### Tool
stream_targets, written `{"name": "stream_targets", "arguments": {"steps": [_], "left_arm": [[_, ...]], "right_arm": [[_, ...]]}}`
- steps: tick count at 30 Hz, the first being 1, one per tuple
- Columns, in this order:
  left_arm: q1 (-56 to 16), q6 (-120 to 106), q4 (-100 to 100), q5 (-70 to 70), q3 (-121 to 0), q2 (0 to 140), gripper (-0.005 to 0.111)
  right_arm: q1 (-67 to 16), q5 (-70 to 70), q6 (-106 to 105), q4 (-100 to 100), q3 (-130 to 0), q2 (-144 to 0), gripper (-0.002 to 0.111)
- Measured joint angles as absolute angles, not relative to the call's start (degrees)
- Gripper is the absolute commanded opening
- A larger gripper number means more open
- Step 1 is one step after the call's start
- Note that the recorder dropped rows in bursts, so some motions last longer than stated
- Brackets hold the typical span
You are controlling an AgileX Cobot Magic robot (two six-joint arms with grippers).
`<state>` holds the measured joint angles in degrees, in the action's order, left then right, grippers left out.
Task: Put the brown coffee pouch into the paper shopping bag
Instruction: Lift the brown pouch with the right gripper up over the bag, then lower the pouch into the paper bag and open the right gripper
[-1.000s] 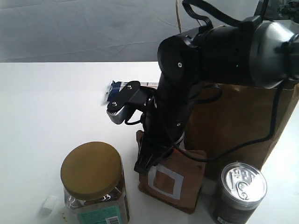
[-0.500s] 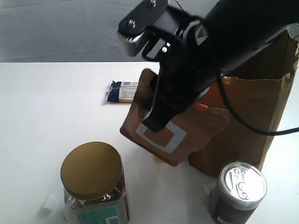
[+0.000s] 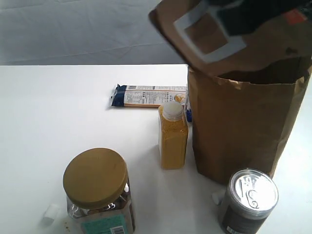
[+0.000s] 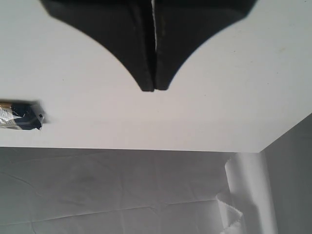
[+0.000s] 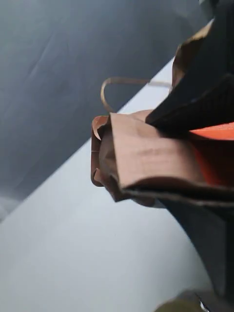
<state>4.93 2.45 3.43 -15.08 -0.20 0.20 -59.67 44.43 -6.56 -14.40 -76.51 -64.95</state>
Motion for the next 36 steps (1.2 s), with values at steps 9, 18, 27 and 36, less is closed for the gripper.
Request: {"name": "stream_targets", "arguments": {"steps": [9, 18, 27, 36], "left_arm": [[4.93, 2.45, 3.43, -15.08, -0.20, 0.20, 0.000], [4.93, 2.45, 3.43, -15.08, -0.20, 0.20, 0.000], [4.93, 2.45, 3.43, -15.08, -0.20, 0.20, 0.000], [4.93, 2.45, 3.43, -15.08, -0.20, 0.20, 0.000]], "right_arm": [[-59.67, 47.37, 11.54, -35.26, -76.51, -59.38, 0.000], [-59.67, 54.48, 13.21, -42.78, -76.51, -67.50, 0.000], [-58.89, 60.04, 17.65, -43.59, -76.51, -77.18, 0.000], [-53.28, 61.54, 21.15, -38.59, -76.39, -81.28, 0.021]]}}
